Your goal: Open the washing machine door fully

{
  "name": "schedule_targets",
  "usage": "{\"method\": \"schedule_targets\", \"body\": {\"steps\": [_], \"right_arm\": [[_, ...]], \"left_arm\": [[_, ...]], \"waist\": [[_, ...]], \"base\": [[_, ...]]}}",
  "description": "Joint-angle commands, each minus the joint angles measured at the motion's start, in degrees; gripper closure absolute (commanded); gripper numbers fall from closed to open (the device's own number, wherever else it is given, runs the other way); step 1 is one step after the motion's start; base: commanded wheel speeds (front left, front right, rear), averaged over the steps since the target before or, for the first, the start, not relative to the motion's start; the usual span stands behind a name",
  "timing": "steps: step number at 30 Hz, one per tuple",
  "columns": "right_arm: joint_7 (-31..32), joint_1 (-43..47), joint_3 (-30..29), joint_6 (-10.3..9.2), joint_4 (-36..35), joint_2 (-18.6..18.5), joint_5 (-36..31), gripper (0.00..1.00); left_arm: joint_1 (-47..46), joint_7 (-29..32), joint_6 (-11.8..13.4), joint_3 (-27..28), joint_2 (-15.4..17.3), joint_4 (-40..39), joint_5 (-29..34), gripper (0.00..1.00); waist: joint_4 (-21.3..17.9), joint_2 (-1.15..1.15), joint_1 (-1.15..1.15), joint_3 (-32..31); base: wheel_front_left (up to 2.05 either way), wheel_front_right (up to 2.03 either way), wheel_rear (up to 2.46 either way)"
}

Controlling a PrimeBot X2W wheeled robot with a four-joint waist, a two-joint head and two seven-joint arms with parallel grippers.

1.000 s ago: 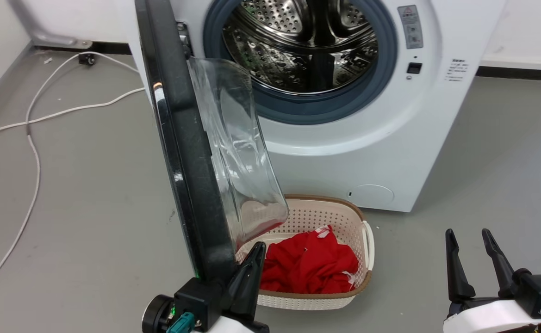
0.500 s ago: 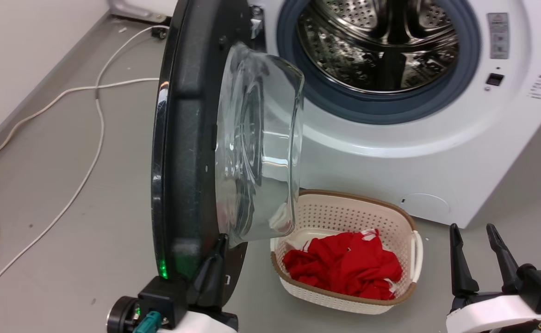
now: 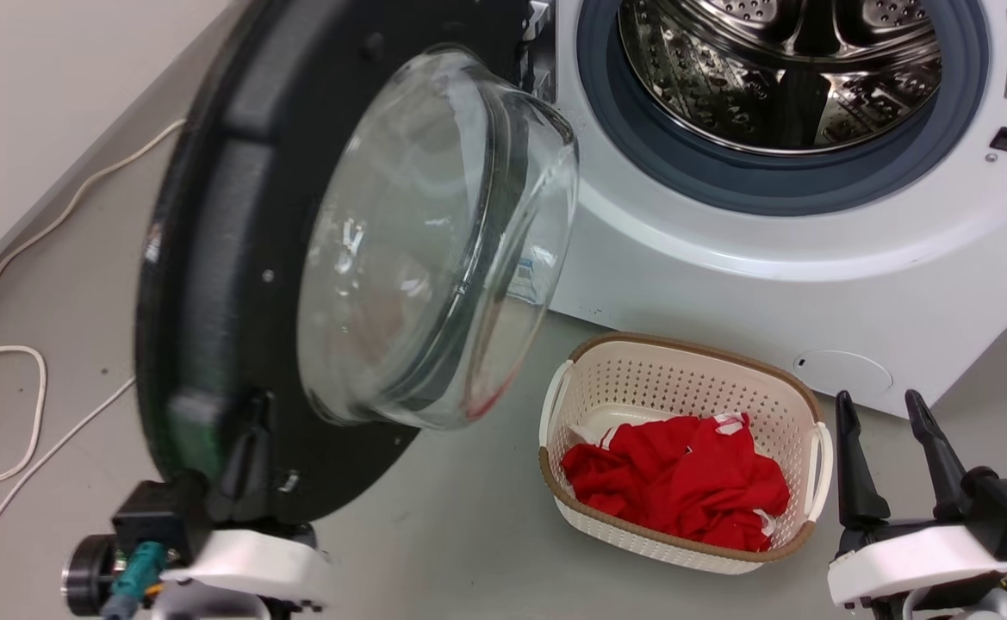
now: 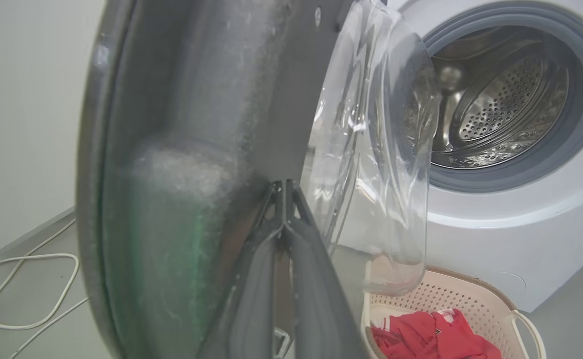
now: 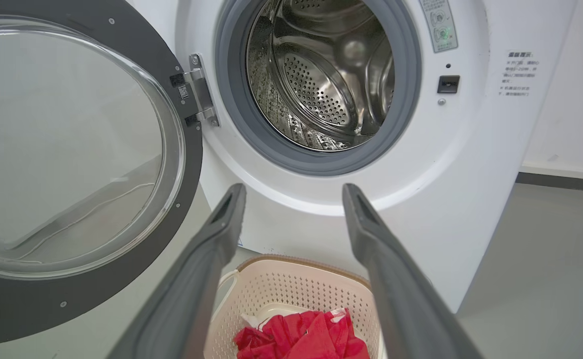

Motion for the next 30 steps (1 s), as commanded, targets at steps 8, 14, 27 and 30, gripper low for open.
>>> {"method": "schedule_targets", "body": {"steps": [8,14,27,30], "right_arm": [[1.01,-1.69,-0.40,-0.04,-1.26,0.11,-1.13,0.00],[1.86,-2.42,-0.07,-0.04,-2.06,0.11,-1.73,0.00],[2.42,-3.67,-0.11,-0.04,-2.50,0.11,-1.86,0.00],[2.28,-3.65,-0.29,-0.04,-2.31,0.11,-1.68,0.00]], "left_arm": [[-4.60,-3.11,0.00,7.02,2.70,7.00,-3.39,1.00],[-8.60,-5.00,-0.79,12.43,5.12,12.45,-6.28,1.00],[-16.66,-7.40,-5.23,19.11,10.13,26.60,-9.33,1.00],[-17.69,-7.65,-6.01,19.90,10.32,28.71,-9.02,1.00]], "waist": [[-1.59,0.00,0.00,2.35],[-3.03,0.00,0.00,3.70],[-5.22,0.00,0.00,5.14],[-5.22,0.00,0.00,5.01]], "base": [[0.00,0.00,0.00],[0.00,0.00,0.00],[0.00,0.00,0.00],[0.00,0.00,0.00]]}}
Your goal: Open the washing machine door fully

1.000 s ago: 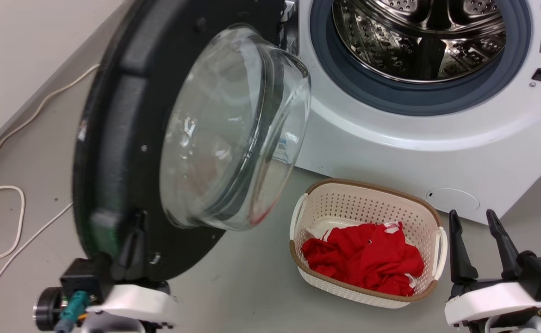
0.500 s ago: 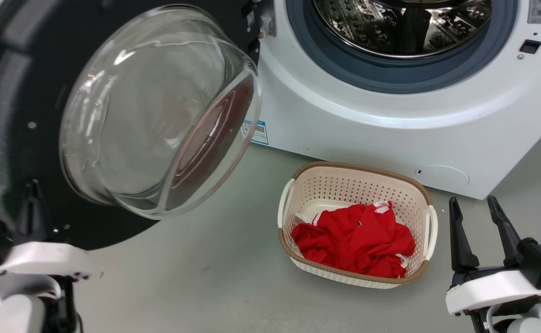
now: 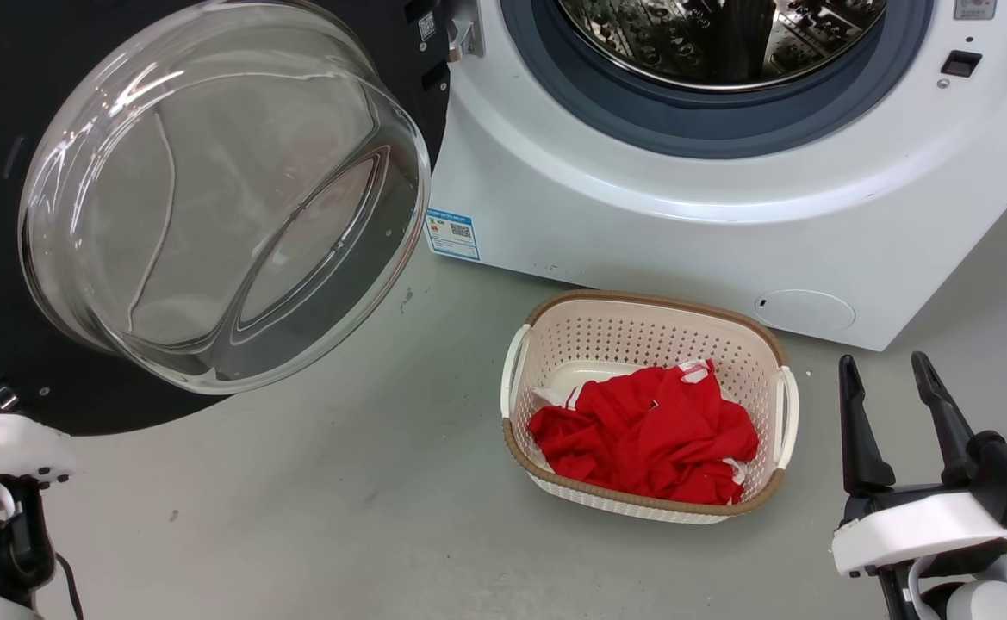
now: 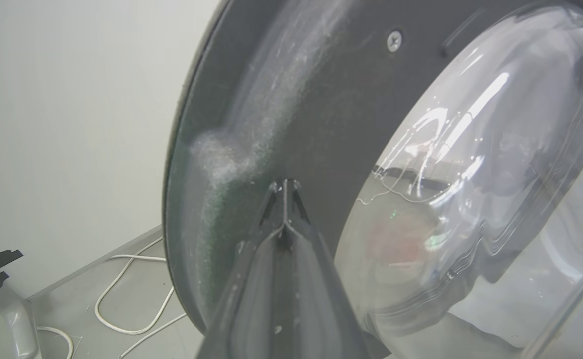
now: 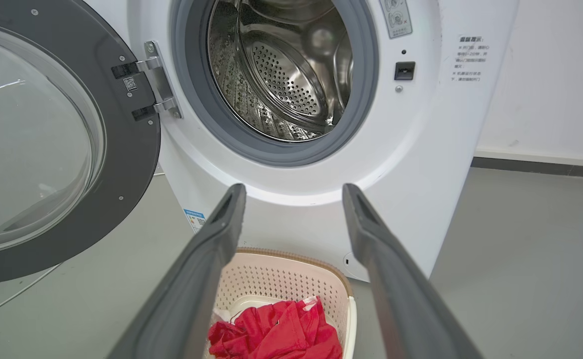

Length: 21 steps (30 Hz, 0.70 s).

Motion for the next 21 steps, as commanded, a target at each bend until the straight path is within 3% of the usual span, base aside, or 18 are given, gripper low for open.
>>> {"method": "schedule_targets", "body": {"steps": [1,10,16,21], "right_arm": [[-0.25,-0.59,-0.17,-0.04,0.04,0.10,0.31,0.00],[-0.59,-0.23,0.25,-0.04,0.87,0.10,0.61,0.00],[-1.49,1.55,1.08,-0.04,1.68,0.10,0.59,0.00],[-1.88,2.22,1.89,-0.04,2.05,0.09,0.66,0.00]], "left_arm": [[-1.07,-0.23,-0.19,0.45,0.48,0.59,0.41,1.00],[1.19,-0.47,-1.07,1.05,-0.97,0.14,4.34,1.00],[10.44,-0.42,-0.22,1.15,-6.26,-10.39,8.33,1.00],[14.70,-0.38,-0.75,-2.84,-9.61,-15.24,10.52,1.00]], "waist": [[0.11,0.00,0.00,-0.04],[-0.23,0.00,0.00,-2.05],[-2.12,0.00,0.00,-5.55],[-3.70,0.00,0.00,-7.36]], "base": [[0.00,0.00,0.00],[0.00,0.00,0.00],[0.00,0.00,0.00],[0.00,0.00,0.00]]}}
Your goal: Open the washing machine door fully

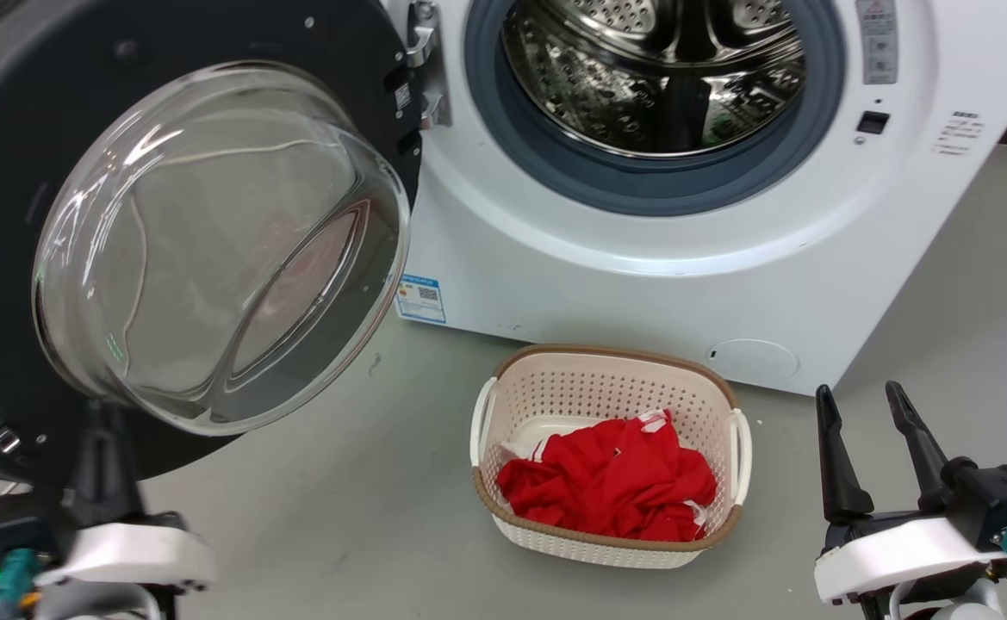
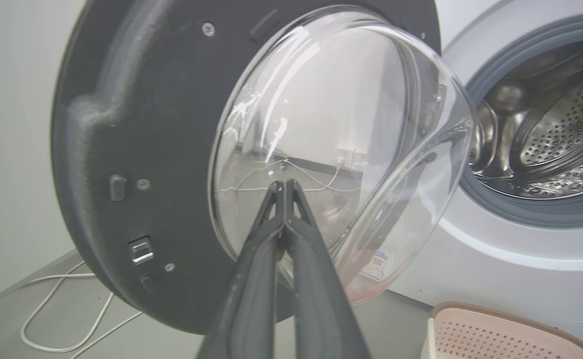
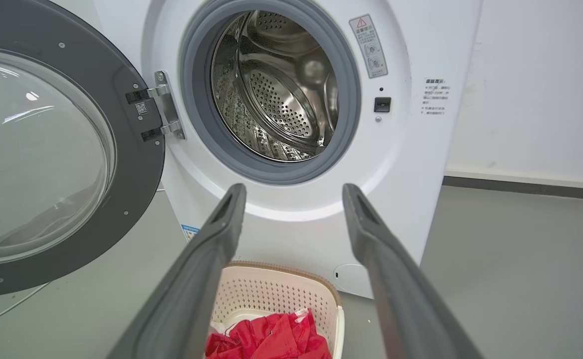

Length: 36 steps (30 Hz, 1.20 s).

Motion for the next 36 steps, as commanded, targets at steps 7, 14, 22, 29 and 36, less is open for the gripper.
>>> {"method": "schedule_targets", "body": {"steps": [7,14,22,29,36], "right_arm": [[-0.53,1.01,0.59,-0.04,0.08,0.09,-0.80,0.00],[-0.46,0.94,0.43,-0.04,-0.08,0.08,-1.13,0.00],[-0.80,0.83,0.66,-0.04,0.32,0.08,-1.04,0.00],[-1.09,1.07,1.00,-0.04,0.87,0.09,-0.79,0.00],[-1.45,1.15,1.41,-0.04,1.28,0.09,-0.47,0.00]], "left_arm": [[0.18,-0.13,-1.40,-5.93,-3.63,-0.58,2.45,1.00],[-2.31,-0.13,-2.72,-8.83,-7.51,0.63,4.73,0.15],[-3.79,-0.13,-3.81,-10.49,-9.55,1.73,8.47,0.00],[-3.11,-0.13,-3.80,-10.24,-10.02,1.22,10.91,0.00],[-2.07,-0.13,-4.07,-9.60,-11.01,0.76,11.93,0.00]], "waist": [[-3.64,0.00,0.00,-2.19],[-7.47,0.00,0.00,-2.53],[-11.31,0.00,0.00,-2.48],[-13.13,0.00,0.00,-2.32],[-13.68,0.00,0.00,-2.29]], "base": [[0.00,0.00,0.00],[0.00,0.00,0.00],[0.00,0.00,0.00],[0.00,0.00,0.00],[0.00,0.00,0.00]]}}
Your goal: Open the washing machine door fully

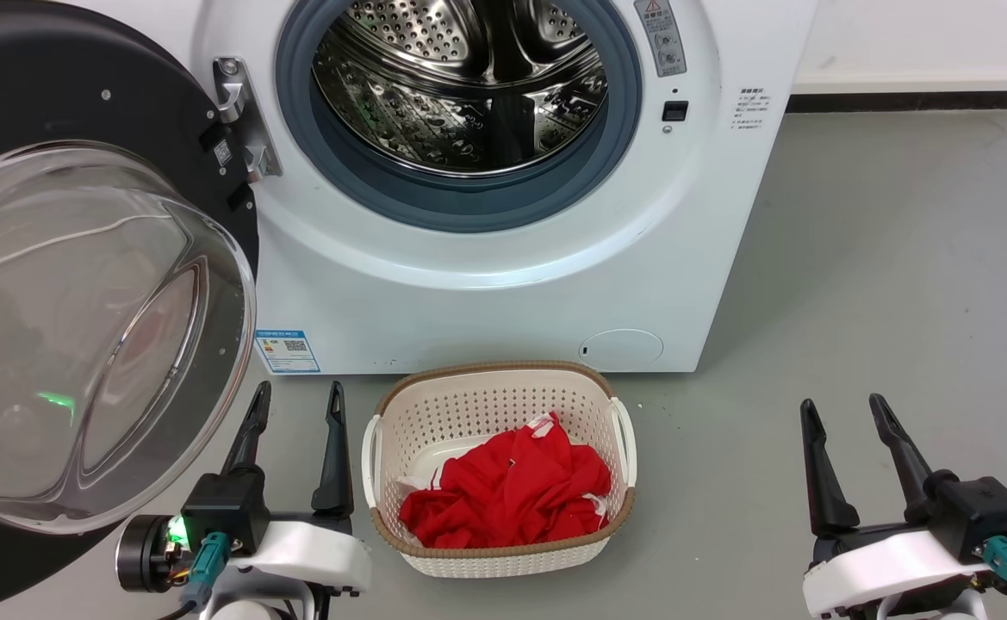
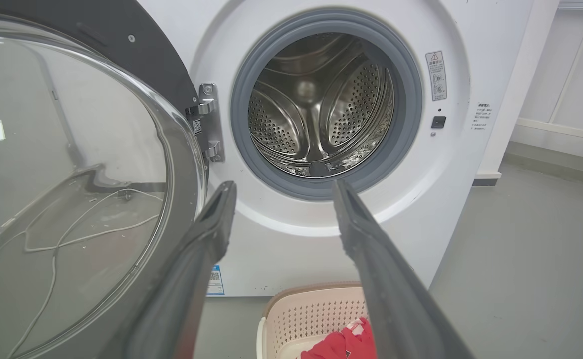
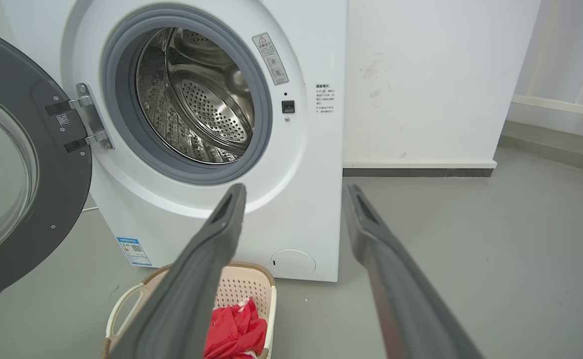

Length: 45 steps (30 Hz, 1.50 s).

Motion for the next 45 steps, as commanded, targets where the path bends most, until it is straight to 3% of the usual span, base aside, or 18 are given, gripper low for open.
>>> {"method": "schedule_targets", "body": {"steps": [1,26,27,45], "right_arm": [[-0.27,0.27,0.09,-0.04,0.14,0.10,0.49,0.00],[-0.84,-0.64,0.40,-0.04,1.06,0.10,0.85,0.00],[-0.49,-0.10,0.40,0.00,1.03,0.00,0.77,1.00],[3.93,-1.10,-0.39,0.00,3.57,-0.52,21.80,1.00]], "left_arm": [[0.38,-0.13,-0.17,0.10,-0.15,-0.20,0.10,0.00],[0.70,-0.13,-1.49,2.76,-1.60,0.48,1.66,0.00],[0.08,0.00,-1.40,2.60,-1.43,0.45,1.48,1.00],[-0.24,5.35,-3.91,5.21,-1.80,3.21,-18.69,1.00]], "waist": [[0.04,0.00,0.00,0.05],[-0.21,0.00,0.00,0.30],[-0.22,0.00,0.00,0.31],[-0.13,0.00,0.00,0.09]], "base": [[0.00,0.00,0.00],[0.00,0.00,0.00],[0.00,0.00,0.00],[0.00,0.00,0.00]]}}
